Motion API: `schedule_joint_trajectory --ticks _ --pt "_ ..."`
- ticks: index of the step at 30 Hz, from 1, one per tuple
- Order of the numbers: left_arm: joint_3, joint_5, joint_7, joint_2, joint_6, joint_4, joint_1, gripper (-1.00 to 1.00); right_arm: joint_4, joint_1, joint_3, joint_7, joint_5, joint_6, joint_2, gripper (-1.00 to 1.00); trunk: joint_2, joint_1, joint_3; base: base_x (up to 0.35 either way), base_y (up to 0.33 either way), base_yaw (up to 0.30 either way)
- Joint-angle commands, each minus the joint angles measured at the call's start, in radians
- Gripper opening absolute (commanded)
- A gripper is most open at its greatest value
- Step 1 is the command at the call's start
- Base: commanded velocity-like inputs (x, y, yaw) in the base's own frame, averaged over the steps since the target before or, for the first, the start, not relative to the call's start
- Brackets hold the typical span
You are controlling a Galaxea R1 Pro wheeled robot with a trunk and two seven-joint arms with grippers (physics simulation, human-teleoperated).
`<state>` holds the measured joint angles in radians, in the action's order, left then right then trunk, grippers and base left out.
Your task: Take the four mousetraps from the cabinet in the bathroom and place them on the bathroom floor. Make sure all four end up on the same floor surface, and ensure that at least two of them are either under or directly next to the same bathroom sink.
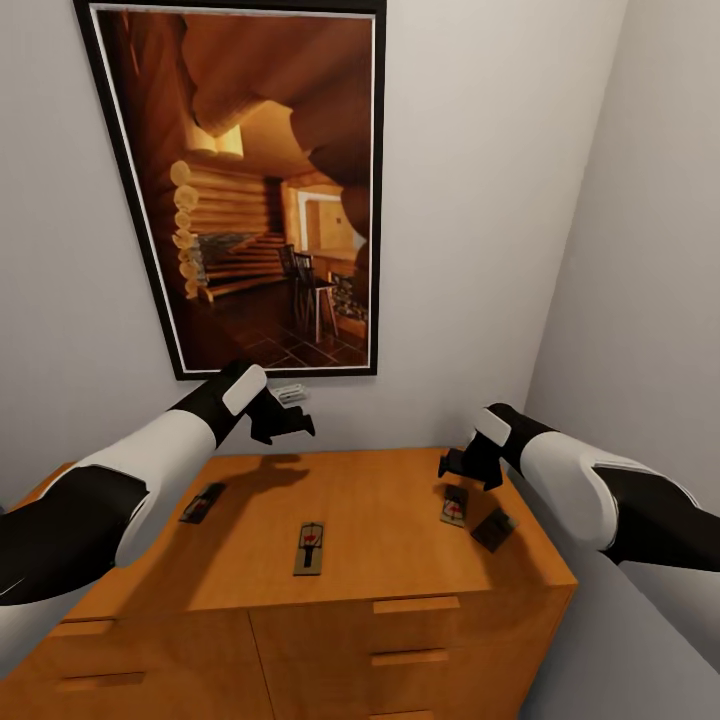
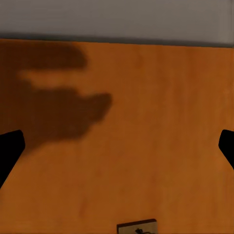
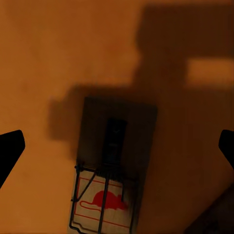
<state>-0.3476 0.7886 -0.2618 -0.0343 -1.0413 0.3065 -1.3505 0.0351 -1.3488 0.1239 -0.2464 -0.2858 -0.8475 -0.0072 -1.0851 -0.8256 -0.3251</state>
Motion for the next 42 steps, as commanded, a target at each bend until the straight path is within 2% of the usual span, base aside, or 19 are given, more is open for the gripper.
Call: schedule_joint_trajectory --ticks 1,12,23,27,32,33,38,42 --pt "-0.007 0.011 -0.007 0.001 -0.002 0.001 -0.001 1.0 0.002 -0.001 0.008 -0.011 -0.006 0.001 0.0 1.0 -0.001 0.0 -0.001 0.0 0.0 0.0" --pt "-0.007 0.011 -0.008 0.001 -0.002 0.001 -0.001 1.0 0.002 0.029 0.008 -0.013 -0.006 0.002 0.002 1.0 -0.001 0.0 -0.001 0.0 0.0 0.0" --pt "-0.007 0.011 -0.008 0.001 -0.002 0.002 -0.001 1.0 0.002 0.052 0.008 -0.014 -0.006 0.007 0.011 1.0 -0.078 -0.042 -0.036 0.0 0.0 0.0" --pt "-0.007 0.011 -0.008 0.001 -0.002 0.002 -0.001 1.0 0.002 0.056 0.008 -0.014 -0.006 0.008 0.012 1.0 -0.078 -0.042 -0.036 0.0 0.0 0.0" --pt "-0.007 0.011 -0.008 0.001 -0.002 0.002 -0.001 1.0 0.002 0.069 0.008 -0.015 -0.006 0.01 0.025 1.0 -0.078 -0.042 -0.036 0.0 0.0 0.0" --pt "-0.007 0.011 -0.008 0.001 -0.002 0.002 -0.001 1.0 0.002 0.071 0.008 -0.015 -0.006 0.011 0.029 -1.0 -0.078 -0.042 -0.036 0.0 0.0 0.0" --pt "-0.006 0.011 -0.008 0.002 -0.002 0.002 -0.001 1.0 0.002 0.082 0.008 -0.017 -0.006 0.018 0.044 -1.0 -0.078 -0.042 -0.036 0.0 0.0 0.0" --pt "-0.006 0.011 -0.008 0.002 -0.002 0.002 -0.001 1.0 0.002 0.084 0.008 -0.017 -0.006 0.028 0.046 -1.0 -0.078 -0.042 -0.036 0.0 0.0 0.0"
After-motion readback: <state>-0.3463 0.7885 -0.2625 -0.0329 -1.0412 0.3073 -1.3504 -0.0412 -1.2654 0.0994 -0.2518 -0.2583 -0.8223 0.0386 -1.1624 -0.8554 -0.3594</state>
